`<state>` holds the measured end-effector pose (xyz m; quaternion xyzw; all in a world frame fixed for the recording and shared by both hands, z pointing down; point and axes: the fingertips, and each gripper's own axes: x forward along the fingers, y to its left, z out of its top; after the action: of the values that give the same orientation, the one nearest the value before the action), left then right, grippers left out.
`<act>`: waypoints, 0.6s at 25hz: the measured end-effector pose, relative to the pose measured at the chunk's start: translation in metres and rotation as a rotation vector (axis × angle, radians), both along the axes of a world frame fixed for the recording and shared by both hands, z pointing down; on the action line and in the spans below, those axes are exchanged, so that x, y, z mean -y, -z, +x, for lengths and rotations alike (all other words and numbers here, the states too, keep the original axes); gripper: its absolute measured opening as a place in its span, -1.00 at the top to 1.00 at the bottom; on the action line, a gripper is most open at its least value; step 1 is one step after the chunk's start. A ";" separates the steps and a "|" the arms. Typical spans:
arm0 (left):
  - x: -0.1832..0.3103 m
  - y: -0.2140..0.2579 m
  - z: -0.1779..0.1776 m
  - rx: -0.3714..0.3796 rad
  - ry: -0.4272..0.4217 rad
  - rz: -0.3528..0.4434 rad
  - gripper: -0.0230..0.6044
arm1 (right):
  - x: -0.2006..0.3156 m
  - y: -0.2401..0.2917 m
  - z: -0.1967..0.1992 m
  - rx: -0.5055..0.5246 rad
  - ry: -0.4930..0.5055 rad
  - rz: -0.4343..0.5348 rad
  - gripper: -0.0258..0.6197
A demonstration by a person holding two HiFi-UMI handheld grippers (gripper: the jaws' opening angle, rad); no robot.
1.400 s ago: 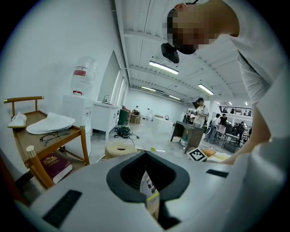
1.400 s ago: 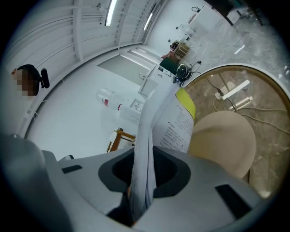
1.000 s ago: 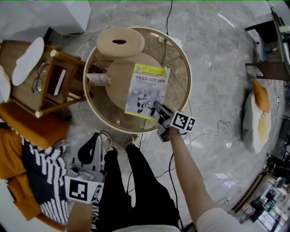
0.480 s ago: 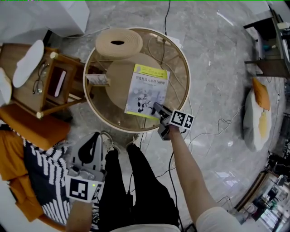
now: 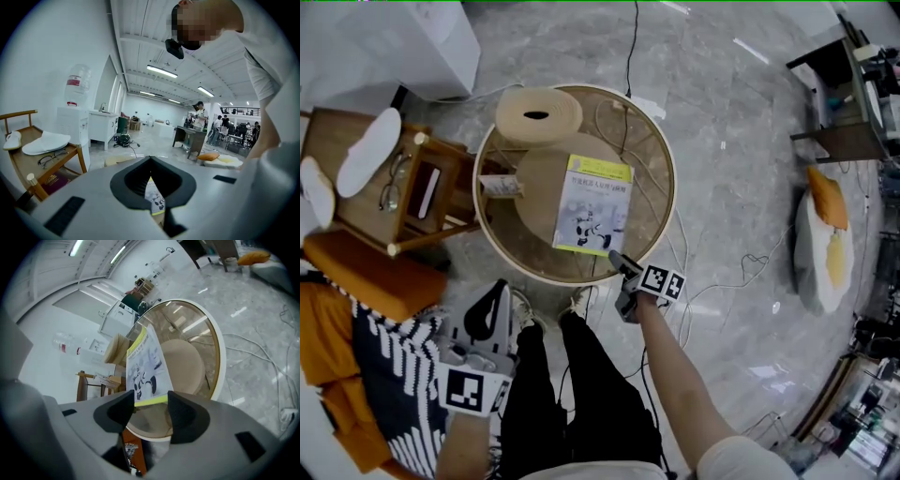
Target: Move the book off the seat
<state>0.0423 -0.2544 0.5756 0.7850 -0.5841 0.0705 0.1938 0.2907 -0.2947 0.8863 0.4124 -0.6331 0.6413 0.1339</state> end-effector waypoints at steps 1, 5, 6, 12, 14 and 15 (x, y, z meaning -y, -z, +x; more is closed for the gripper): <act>0.001 0.004 0.000 0.004 -0.005 0.006 0.87 | -0.008 0.002 -0.004 0.004 -0.006 -0.011 0.20; 0.002 0.026 0.011 0.024 -0.040 0.021 0.87 | -0.029 0.024 -0.012 0.019 -0.060 -0.028 0.40; 0.002 0.031 0.013 0.024 -0.044 0.023 0.87 | -0.031 0.031 -0.014 0.030 -0.075 -0.027 0.44; -0.001 0.082 0.009 -0.018 -0.036 0.065 0.87 | -0.047 0.087 -0.011 0.043 -0.152 0.001 0.72; -0.001 0.099 0.012 -0.021 -0.050 0.091 0.87 | -0.047 0.108 -0.012 0.057 -0.153 0.029 0.83; -0.001 0.106 0.013 -0.020 -0.055 0.105 0.87 | -0.046 0.119 -0.016 0.066 -0.136 0.052 0.85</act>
<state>0.0553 -0.2534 0.4692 0.8106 -0.5632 0.0373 0.1562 0.2749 -0.2490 0.7673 0.4365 -0.6240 0.6456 0.0581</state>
